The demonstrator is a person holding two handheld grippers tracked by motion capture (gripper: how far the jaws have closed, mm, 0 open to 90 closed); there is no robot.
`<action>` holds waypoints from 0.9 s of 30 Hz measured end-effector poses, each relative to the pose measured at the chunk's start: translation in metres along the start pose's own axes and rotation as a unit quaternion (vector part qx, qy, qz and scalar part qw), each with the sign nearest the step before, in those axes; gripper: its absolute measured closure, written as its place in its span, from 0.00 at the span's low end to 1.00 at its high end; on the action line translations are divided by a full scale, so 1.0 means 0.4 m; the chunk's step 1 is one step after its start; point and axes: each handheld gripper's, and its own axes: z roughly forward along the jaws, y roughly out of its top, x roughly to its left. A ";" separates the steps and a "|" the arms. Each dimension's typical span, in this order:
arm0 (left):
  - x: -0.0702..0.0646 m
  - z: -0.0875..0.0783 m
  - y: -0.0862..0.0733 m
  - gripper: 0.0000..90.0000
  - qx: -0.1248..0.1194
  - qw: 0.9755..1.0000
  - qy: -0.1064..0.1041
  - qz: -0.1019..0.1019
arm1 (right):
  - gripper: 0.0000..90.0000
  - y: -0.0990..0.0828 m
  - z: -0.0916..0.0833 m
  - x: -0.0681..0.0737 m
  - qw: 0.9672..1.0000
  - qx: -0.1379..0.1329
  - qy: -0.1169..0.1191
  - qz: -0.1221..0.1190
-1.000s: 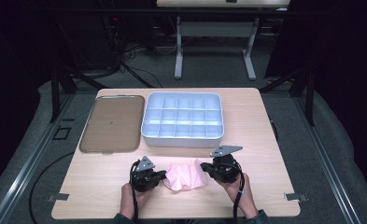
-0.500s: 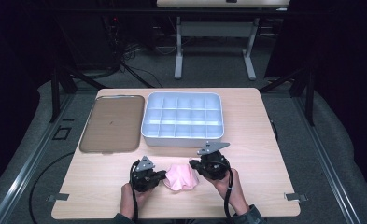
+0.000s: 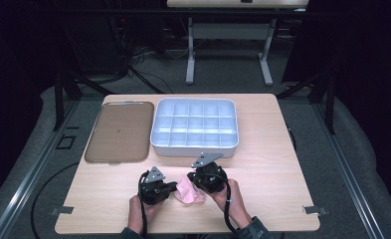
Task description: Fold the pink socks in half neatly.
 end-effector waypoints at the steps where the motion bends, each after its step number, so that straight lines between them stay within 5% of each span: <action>1: 0.000 0.000 0.000 0.95 0.000 1.000 0.000 0.000 | 0.99 0.000 0.004 0.003 1.000 0.004 0.004 -0.004; 12: 0.000 0.000 0.000 0.95 0.000 1.000 0.000 0.000 | 0.94 -0.030 0.070 0.031 0.998 0.042 0.026 -0.031; 13: 0.000 0.000 0.000 0.95 0.000 1.000 0.000 0.000 | 0.82 -0.040 0.072 0.028 0.998 0.040 0.039 -0.031; 16: 0.000 0.000 0.000 0.95 0.000 1.000 0.001 0.001 | 0.68 -0.043 0.043 0.014 0.999 0.007 0.048 -0.021; 20: 0.000 0.000 0.000 0.95 0.000 1.000 0.000 0.001 | 0.65 -0.045 -0.002 -0.017 0.999 -0.007 0.031 -0.006; 27: 0.000 0.000 0.000 0.95 0.000 1.000 0.000 0.000 | 0.65 -0.058 0.043 -0.035 0.998 0.065 0.017 -0.007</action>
